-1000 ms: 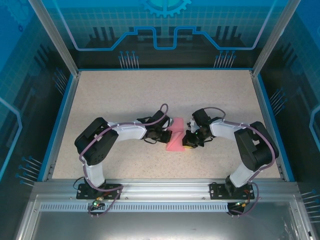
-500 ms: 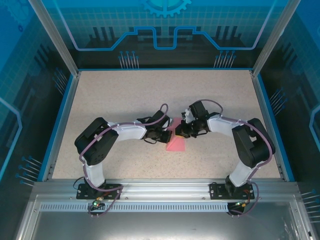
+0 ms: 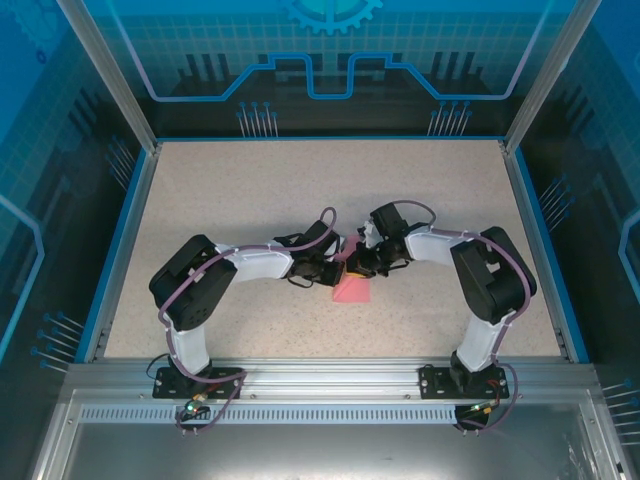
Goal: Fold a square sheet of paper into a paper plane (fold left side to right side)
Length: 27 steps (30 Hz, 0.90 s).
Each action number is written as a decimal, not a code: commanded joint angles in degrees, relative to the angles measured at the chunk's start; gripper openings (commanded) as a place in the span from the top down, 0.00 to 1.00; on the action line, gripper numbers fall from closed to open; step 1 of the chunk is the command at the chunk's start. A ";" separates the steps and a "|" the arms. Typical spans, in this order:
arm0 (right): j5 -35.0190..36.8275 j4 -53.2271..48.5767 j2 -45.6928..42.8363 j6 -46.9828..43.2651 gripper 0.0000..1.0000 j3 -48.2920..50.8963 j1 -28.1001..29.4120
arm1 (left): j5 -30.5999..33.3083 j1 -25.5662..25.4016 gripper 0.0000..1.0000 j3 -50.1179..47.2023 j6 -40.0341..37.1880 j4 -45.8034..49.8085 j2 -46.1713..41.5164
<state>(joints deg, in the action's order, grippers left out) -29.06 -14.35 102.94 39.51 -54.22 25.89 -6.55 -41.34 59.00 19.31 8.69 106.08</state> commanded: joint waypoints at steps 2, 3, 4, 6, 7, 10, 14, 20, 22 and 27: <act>1.85 -3.10 1.11 -1.86 0.92 -0.99 0.66 | -1.36 0.39 1.00 -0.29 -0.94 1.68 1.65; 2.31 -3.54 1.11 -2.21 0.92 -0.98 0.66 | -1.44 0.43 1.00 -0.29 -0.99 1.73 1.67; 2.62 -3.76 1.09 -2.45 0.92 -1.04 0.65 | -1.45 0.39 1.00 -0.29 -0.98 1.75 1.69; 3.29 -4.58 1.13 -2.99 0.92 -1.00 0.65 | -1.38 0.35 1.00 -0.29 -0.97 1.77 1.77; 3.65 -4.80 1.21 -3.24 0.92 -0.98 0.65 | -1.30 0.33 1.00 -0.25 -1.03 1.85 1.84; 4.65 -5.77 1.32 -3.93 0.92 -0.84 0.65 | -1.44 0.38 1.00 -0.22 -1.03 1.85 1.98; 5.59 -6.55 1.67 -4.44 0.92 -0.65 0.65 | -1.45 0.38 1.00 -0.12 -1.12 2.03 1.93; 7.61 -8.69 2.22 -5.40 0.92 -0.84 0.65 | -1.19 0.36 1.00 -0.20 -1.29 2.41 1.64; 7.94 -9.06 2.49 -5.49 0.92 -0.72 0.65 | -1.19 0.33 0.98 -0.23 -1.26 2.48 1.30; 8.19 -9.36 3.03 -5.40 0.92 -0.17 0.65 | -1.04 0.42 0.87 -0.12 -0.90 3.13 -1.38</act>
<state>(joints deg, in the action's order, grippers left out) -24.21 -19.46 103.85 34.87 -54.85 25.91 -7.33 -41.36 59.00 19.16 8.78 106.13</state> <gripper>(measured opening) 0.083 0.113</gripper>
